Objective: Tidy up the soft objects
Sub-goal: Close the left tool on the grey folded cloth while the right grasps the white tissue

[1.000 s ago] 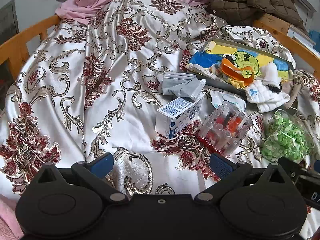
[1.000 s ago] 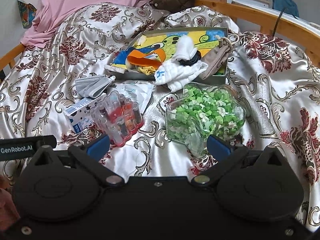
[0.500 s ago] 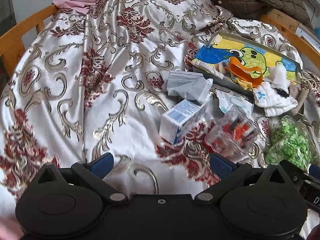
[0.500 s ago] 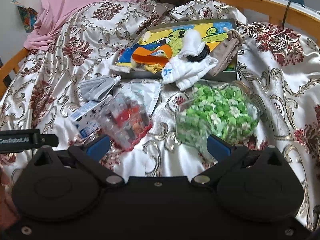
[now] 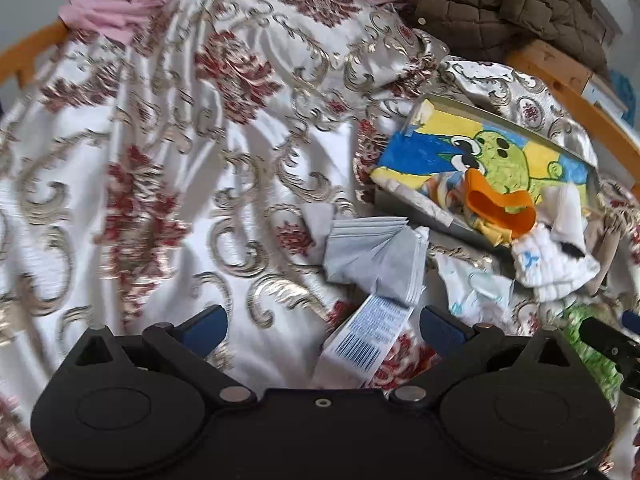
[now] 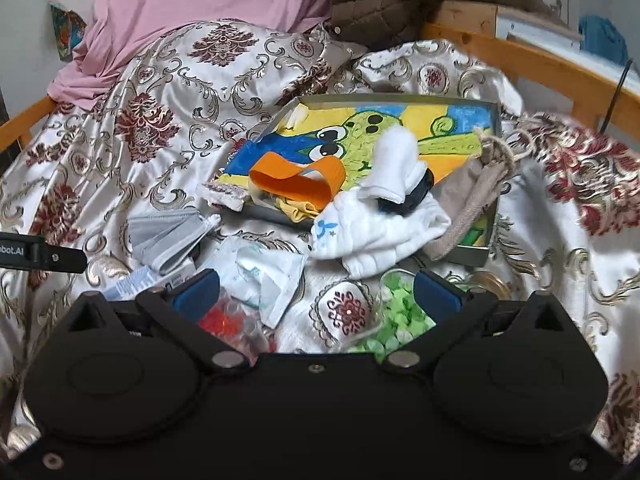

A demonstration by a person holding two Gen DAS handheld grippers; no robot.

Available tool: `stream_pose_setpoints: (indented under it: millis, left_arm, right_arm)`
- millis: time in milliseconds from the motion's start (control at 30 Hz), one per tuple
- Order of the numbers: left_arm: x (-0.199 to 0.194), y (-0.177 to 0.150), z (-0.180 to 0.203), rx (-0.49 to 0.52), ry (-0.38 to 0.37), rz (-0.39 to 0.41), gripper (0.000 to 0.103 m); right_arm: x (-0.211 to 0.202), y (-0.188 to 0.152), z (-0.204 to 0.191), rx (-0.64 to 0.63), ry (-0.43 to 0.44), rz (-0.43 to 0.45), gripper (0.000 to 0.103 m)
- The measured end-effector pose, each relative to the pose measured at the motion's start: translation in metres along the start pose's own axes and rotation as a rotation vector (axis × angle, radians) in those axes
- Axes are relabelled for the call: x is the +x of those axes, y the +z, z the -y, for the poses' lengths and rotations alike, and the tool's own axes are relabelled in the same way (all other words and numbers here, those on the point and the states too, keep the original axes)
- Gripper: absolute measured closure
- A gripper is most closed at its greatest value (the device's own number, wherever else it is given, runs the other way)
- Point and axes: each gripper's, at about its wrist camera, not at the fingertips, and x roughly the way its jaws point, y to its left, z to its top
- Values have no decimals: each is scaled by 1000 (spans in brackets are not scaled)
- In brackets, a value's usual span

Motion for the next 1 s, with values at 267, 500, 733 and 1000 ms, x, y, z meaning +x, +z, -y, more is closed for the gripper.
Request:
stream_pose_setpoints:
  millis: [267,500,733,1000]
  left_arm:
    - [52,14,-11,-131,-146,-88,1]
    - [80,17,-15,-250,-249,-153,2]
    - [100,17,-22,-307,-271,-194,4]
    - [111,19,-34,-403,-295,-219,16]
  right_arm:
    - [56,23,9,62,94,-75,0]
    - [111,28,-4,35,126,-159,0]
    - [147,26,-13,40,138,-210,0]
    - [173,16,-36,9,155,-237,0]
